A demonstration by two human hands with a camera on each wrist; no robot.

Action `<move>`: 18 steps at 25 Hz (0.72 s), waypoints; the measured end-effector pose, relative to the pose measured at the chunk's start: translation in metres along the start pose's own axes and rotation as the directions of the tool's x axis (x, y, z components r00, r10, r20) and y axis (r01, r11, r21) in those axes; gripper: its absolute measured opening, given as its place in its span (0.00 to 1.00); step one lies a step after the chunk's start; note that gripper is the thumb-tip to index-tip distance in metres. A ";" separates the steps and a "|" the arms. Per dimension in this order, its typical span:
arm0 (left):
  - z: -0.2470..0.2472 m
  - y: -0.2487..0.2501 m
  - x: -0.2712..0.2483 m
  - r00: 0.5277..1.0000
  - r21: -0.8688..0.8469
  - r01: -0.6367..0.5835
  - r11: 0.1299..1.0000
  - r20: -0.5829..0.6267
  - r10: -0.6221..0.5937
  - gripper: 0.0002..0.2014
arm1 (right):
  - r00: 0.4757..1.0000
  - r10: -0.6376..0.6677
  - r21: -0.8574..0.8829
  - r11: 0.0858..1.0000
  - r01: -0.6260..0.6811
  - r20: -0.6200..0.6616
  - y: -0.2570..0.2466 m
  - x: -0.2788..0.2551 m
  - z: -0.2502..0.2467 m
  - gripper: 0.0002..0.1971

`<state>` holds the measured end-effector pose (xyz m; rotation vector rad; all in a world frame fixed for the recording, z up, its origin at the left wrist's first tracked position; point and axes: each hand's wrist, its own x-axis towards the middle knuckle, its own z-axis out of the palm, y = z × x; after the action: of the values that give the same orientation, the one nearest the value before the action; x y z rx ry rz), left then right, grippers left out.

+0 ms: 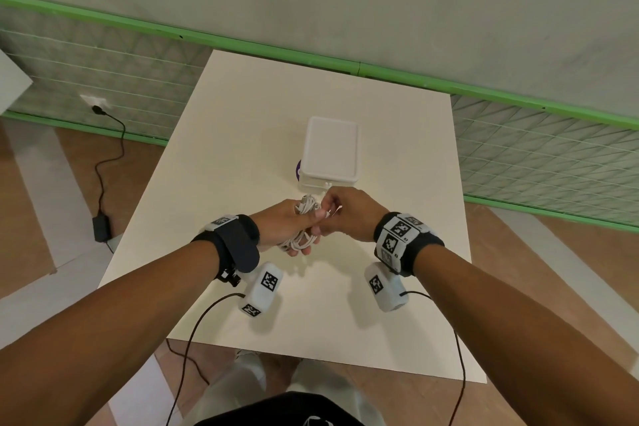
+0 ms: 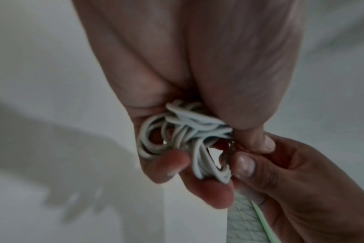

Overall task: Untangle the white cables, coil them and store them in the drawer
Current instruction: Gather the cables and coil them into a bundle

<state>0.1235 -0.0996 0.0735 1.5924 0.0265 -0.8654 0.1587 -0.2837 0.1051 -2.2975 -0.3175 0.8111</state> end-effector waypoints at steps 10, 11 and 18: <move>-0.005 0.022 0.002 0.990 0.647 -0.005 0.763 0.112 -0.088 0.09 | 0.930 0.074 0.535 0.801 -0.271 0.361 -0.005 -0.009 -0.011 0.20; -0.004 0.024 0.004 0.994 0.731 -0.011 0.682 0.079 -0.070 0.07 | 0.923 0.080 0.599 0.739 -0.308 0.377 -0.006 -0.009 -0.010 0.19; 0.006 0.038 0.001 0.999 0.934 -0.041 0.355 0.040 0.010 0.34 | 0.963 0.119 0.500 0.835 -0.230 0.243 -0.015 -0.001 -0.013 0.35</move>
<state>0.1398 -0.1143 0.1049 2.6705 -0.6508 -0.9217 0.1662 -0.2793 0.1232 -1.7445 0.0365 1.0784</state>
